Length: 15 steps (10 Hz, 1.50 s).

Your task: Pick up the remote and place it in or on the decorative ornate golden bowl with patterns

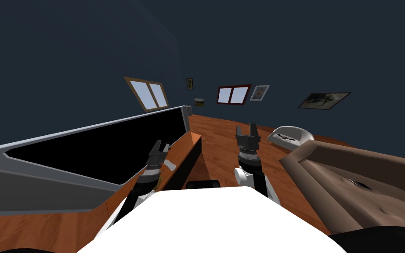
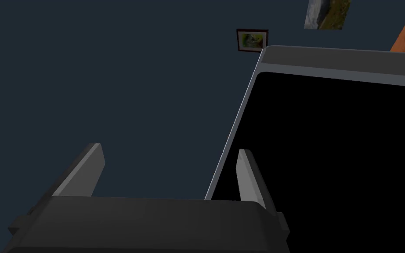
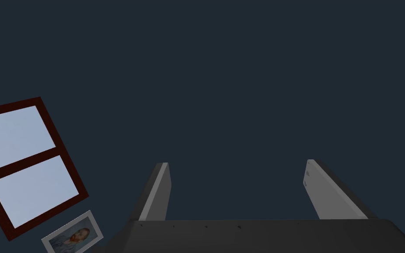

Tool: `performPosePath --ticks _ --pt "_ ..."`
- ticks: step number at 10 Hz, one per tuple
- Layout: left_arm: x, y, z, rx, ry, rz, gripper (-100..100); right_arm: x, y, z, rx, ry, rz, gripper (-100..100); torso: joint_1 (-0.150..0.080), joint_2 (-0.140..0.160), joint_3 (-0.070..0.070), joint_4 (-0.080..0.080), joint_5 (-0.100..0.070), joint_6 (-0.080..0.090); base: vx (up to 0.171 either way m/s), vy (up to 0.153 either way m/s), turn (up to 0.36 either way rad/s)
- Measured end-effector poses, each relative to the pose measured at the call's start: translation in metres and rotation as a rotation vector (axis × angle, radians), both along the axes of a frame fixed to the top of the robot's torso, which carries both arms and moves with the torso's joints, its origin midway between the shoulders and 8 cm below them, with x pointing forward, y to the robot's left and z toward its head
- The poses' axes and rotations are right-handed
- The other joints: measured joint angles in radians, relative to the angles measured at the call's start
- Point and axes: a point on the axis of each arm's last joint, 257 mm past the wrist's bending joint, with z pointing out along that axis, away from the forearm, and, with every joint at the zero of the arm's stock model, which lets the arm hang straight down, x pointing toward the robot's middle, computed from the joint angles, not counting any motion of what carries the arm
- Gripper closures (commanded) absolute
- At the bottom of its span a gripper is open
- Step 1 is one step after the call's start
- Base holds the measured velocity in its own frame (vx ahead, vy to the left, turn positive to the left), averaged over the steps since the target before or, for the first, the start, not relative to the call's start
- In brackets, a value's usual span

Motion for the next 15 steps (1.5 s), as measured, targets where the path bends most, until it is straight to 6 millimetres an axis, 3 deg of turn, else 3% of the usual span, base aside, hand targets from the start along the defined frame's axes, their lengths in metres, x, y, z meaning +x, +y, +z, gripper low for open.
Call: performPosePath --ticks 2,3,7,9,11,12,15 --pt "0.001 0.002 -0.051 -0.035 0.146 -0.026 -100 0.000 0.000 0.000 0.000 0.000 0.000 0 -0.002 -0.002 -0.001 0.000 0.000 0.000 0.065 -0.081 -0.045" --pt "-0.009 0.000 -0.083 -0.051 0.236 -0.034 -100 0.000 0.000 0.000 0.000 0.000 0.000 0 -0.002 -0.002 -0.001 -0.001 0.000 0.000 0.044 -0.038 -0.010" --pt "-0.021 0.008 -0.151 -0.081 0.429 -0.044 -100 0.000 0.000 0.000 0.000 0.000 0.000 0 0.002 -0.001 -0.001 0.000 0.000 0.000 0.049 -0.029 -0.060" --pt "-0.043 0.014 -0.207 -0.100 0.595 -0.044 -100 0.000 0.000 0.000 0.000 0.000 0.000 0 0.001 -0.003 -0.002 -0.001 0.000 0.000 0.080 -0.036 -0.074" --pt "-0.059 0.022 -0.249 -0.109 0.710 -0.037 -100 0.000 0.000 0.000 0.000 0.000 0.000 0 0.001 -0.003 -0.002 -0.001 0.000 0.000 0.080 -0.022 -0.106" --pt "-0.079 0.030 -0.274 -0.108 0.794 -0.031 -100 0.000 0.000 0.000 0.000 0.000 0.000 0 0.003 -0.004 -0.002 -0.001 0.000 0.000 0.070 0.004 -0.058" --pt "-0.110 0.040 -0.317 -0.107 0.940 -0.017 -100 0.000 0.000 0.000 0.000 0.000 0.000 0 0.002 -0.002 -0.001 0.000 0.000 0.000 0.060 -0.007 -0.082"
